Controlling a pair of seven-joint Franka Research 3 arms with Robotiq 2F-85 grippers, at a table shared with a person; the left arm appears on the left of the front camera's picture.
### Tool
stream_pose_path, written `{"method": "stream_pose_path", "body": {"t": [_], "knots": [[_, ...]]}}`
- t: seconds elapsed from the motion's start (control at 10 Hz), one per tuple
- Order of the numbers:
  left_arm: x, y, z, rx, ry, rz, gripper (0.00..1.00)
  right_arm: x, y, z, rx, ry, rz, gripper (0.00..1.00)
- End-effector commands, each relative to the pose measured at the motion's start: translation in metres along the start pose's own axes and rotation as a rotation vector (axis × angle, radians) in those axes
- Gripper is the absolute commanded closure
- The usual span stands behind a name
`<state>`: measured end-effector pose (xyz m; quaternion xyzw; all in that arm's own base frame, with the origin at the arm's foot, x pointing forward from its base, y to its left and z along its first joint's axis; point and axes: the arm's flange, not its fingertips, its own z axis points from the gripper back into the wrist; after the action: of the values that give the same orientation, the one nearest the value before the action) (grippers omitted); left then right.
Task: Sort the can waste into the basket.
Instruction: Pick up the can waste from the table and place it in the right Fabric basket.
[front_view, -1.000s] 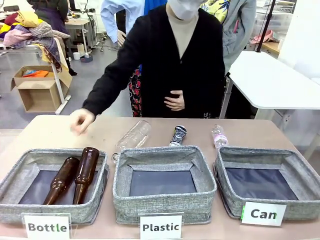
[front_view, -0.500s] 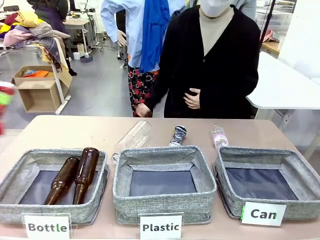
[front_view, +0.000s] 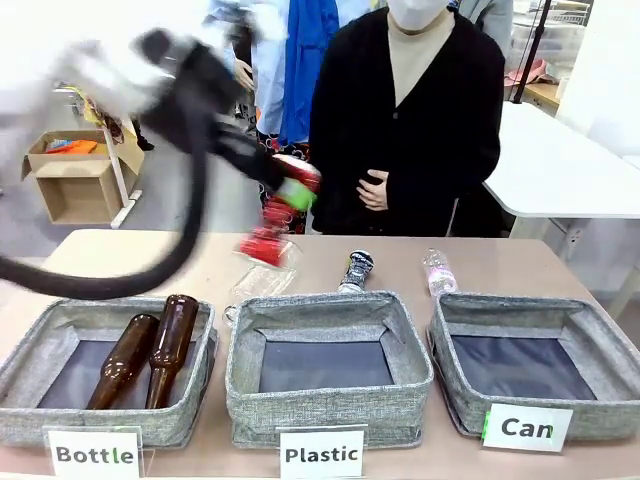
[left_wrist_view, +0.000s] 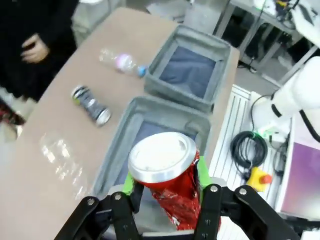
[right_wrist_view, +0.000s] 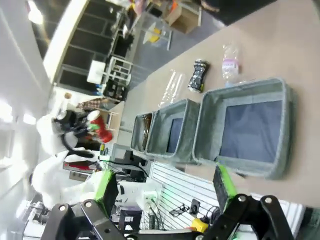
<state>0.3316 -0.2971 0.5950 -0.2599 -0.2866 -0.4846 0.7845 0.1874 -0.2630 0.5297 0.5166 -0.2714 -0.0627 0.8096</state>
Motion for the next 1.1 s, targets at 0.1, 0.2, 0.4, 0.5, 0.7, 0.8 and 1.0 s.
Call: {"method": "stream_pose_path", "body": {"t": [0.1, 0.2, 0.4, 0.5, 0.7, 0.8, 1.0], "knots": [[0.068, -0.027, -0.110, -0.012, -0.004, -0.145, 0.49, -0.001, -0.018, 0.085, 0.004, -0.094, 0.010, 0.00], [0.086, -0.045, -0.154, -0.032, 0.008, -0.247, 0.49, -0.006, -0.030, 0.105, -0.001, -0.115, 0.012, 0.00], [0.113, -0.068, -0.242, -0.013, 0.033, -0.466, 0.49, -0.015, -0.053, 0.129, -0.053, -0.118, 0.027, 0.00], [0.119, -0.071, -0.273, -0.059, 0.065, -0.488, 0.49, -0.013, -0.058, 0.136, -0.025, -0.154, 0.005, 0.00], [0.126, -0.080, -0.314, -0.019, 0.052, -0.491, 0.49, -0.016, -0.040, 0.116, -0.036, -0.151, -0.015, 0.00], [0.127, -0.084, -0.324, -0.017, 0.045, -0.502, 0.49, -0.016, -0.040, 0.116, -0.036, -0.151, -0.015, 0.00], [0.129, -0.087, -0.337, -0.026, 0.045, -0.502, 0.49, -0.016, -0.040, 0.116, -0.036, -0.151, -0.015, 0.00]]}}
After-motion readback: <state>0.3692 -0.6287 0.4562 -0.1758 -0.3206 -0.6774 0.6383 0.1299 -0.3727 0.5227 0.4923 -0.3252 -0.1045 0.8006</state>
